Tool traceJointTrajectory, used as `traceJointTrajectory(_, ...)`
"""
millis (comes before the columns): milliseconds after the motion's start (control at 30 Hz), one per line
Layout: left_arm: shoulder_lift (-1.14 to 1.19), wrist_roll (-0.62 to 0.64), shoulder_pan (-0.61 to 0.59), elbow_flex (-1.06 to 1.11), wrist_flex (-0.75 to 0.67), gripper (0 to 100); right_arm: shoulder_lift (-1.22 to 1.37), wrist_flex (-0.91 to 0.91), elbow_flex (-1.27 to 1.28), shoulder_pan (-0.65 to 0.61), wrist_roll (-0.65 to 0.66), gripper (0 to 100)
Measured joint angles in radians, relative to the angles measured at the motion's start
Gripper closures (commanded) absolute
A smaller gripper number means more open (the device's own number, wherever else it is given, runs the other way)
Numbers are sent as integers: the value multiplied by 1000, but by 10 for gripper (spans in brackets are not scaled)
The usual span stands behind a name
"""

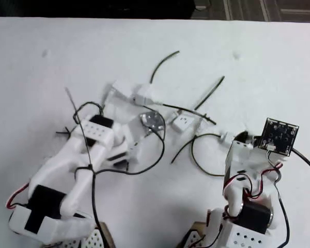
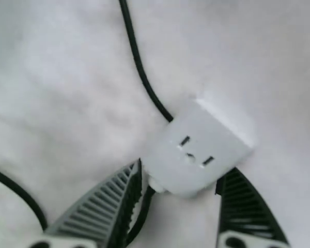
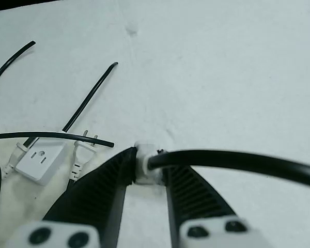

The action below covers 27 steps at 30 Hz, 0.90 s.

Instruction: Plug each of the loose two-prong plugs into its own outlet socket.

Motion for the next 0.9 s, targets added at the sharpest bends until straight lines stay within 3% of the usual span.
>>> traceJointTrajectory(200, 0, 9, 32, 2, -23, 823, 0, 0, 12, 0, 0, 981)
traceJointTrajectory(467, -3, 11, 58, 6, -14, 980, 0, 0, 12, 0, 17, 981)
traceJointTrajectory(900, -330, 140, 95, -146, 555, 978, 0, 0, 12, 0, 23, 981)
